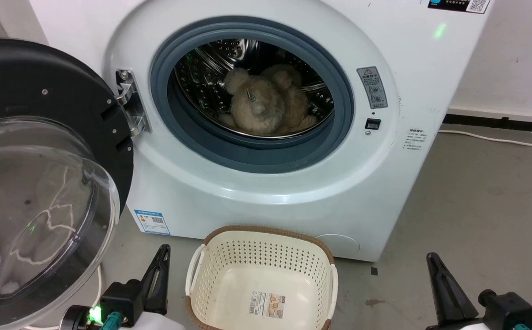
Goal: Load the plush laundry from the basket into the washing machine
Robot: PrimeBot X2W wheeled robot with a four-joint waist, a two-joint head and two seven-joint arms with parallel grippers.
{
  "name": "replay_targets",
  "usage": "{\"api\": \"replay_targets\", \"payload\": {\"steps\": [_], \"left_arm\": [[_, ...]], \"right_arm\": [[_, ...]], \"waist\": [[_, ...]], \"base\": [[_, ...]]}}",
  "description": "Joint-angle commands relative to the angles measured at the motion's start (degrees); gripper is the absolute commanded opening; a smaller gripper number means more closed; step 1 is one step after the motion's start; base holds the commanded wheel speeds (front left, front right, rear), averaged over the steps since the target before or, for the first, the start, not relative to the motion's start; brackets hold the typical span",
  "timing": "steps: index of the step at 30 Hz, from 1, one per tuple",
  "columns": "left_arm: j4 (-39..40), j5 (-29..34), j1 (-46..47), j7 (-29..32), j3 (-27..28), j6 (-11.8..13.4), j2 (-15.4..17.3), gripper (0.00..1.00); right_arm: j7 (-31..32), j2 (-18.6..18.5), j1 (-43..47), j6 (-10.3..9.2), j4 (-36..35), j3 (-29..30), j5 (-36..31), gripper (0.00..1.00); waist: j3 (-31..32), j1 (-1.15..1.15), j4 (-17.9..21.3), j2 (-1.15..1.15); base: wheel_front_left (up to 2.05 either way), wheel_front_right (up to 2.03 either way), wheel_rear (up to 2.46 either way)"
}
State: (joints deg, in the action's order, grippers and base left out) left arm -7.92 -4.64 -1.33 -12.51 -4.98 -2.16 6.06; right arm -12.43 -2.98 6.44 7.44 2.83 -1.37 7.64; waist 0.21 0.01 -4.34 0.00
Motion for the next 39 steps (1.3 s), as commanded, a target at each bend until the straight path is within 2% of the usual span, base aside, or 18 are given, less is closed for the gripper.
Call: {"api": "replay_targets", "payload": {"steps": [1, 39], "left_arm": [[0.46, 0.42, 0.22, 0.51, 0.2, 0.21, -0.25, 0.0], [3.22, 1.98, 0.63, 4.95, 1.97, 0.93, -1.33, 0.0]], "right_arm": [[0.35, 0.02, -0.95, 0.01, -0.38, 0.16, -0.52, 0.0], [4.82, 0.05, -2.98, 0.02, -1.29, 0.6, -3.16, 0.0]], "waist": [[0.0, 0.0, 0.06, 0.0], [-0.08, -0.01, 1.64, 0.0]], "base": [[0.0, 0.0, 0.0], [0.0, 0.0, 0.0]]}}
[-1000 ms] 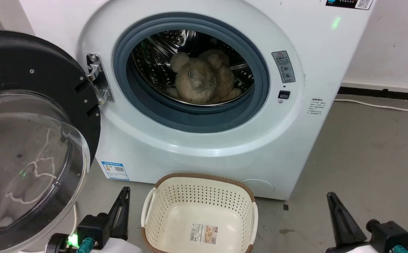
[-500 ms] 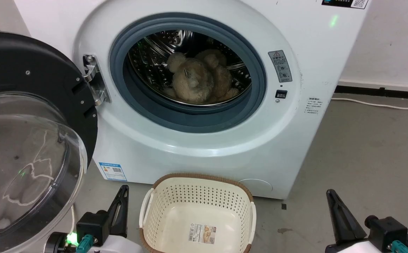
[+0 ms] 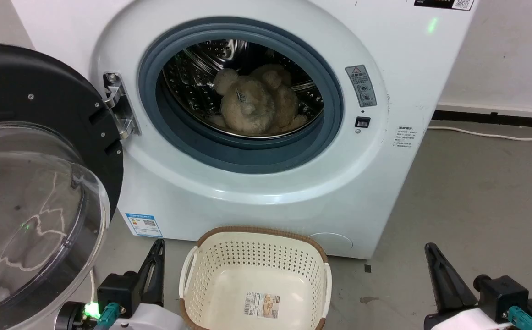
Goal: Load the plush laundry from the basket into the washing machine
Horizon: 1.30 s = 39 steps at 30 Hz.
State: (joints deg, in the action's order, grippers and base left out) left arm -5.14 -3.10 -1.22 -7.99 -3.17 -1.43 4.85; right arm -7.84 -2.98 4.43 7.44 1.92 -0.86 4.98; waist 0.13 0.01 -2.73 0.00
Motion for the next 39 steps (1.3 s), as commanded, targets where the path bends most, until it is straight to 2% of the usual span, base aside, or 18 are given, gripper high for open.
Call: {"api": "replay_targets", "payload": {"steps": [1, 39], "left_arm": [[0.51, 0.48, 0.53, 0.55, 0.2, 0.22, -0.15, 0.0], [3.2, 2.0, 0.93, 4.87, 1.93, 0.93, -1.21, 0.0]], "right_arm": [[0.34, 0.05, -1.03, 0.02, -0.4, 0.11, -0.57, 0.0], [4.69, 0.08, -3.0, 0.04, -1.28, 0.55, -3.13, 0.0]], "waist": [[0.0, 0.0, 0.07, 0.0], [-0.08, 0.0, 1.62, 0.0]], "base": [[0.0, 0.0, 0.0], [0.0, 0.0, 0.0]]}}
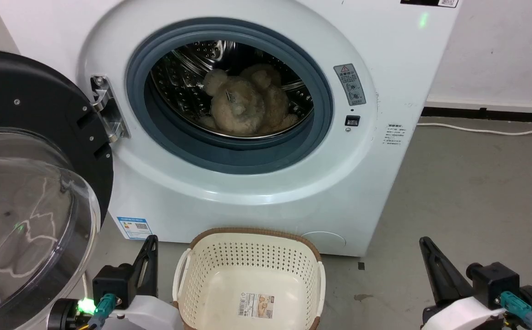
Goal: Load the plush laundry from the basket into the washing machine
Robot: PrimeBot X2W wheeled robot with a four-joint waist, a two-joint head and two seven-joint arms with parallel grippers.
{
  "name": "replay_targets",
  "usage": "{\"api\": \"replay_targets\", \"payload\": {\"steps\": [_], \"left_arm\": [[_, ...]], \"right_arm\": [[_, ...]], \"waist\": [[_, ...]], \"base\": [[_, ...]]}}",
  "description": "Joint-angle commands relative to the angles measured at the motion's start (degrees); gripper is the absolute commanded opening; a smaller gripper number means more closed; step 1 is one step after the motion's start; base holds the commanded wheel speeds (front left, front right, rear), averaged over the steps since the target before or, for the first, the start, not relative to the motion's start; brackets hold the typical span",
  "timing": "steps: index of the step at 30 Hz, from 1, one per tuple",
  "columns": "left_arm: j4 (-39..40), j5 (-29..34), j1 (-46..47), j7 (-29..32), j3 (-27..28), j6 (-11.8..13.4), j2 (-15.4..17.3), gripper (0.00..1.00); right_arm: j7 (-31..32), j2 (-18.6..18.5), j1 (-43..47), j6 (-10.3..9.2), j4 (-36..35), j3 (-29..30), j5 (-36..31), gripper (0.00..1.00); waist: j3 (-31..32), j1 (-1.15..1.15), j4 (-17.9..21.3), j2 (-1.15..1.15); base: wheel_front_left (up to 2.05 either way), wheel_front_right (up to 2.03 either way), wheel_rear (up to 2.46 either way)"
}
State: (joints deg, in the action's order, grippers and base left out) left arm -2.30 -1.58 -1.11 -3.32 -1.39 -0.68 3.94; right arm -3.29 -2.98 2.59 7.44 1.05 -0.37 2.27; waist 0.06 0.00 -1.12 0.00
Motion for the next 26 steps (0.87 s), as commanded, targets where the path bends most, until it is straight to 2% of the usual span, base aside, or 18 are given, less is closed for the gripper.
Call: {"api": "replay_targets", "payload": {"steps": [1, 26], "left_arm": [[0.58, 0.6, 0.86, 0.55, 0.29, 0.22, -0.38, 0.0], [2.3, 1.58, 1.11, 3.32, 1.39, 0.68, -1.06, 0.0]], "right_arm": [[0.5, 0.09, -1.32, 0.04, -0.48, 0.09, -0.63, 0.0], [3.29, 0.11, -2.59, 0.05, -1.05, 0.37, -2.27, 0.0]], "waist": [[-0.01, 0.0, 0.13, 0.0], [-0.06, 0.0, 1.12, 0.0]], "base": [[0.0, 0.0, 0.0], [0.0, 0.0, 0.0]]}}
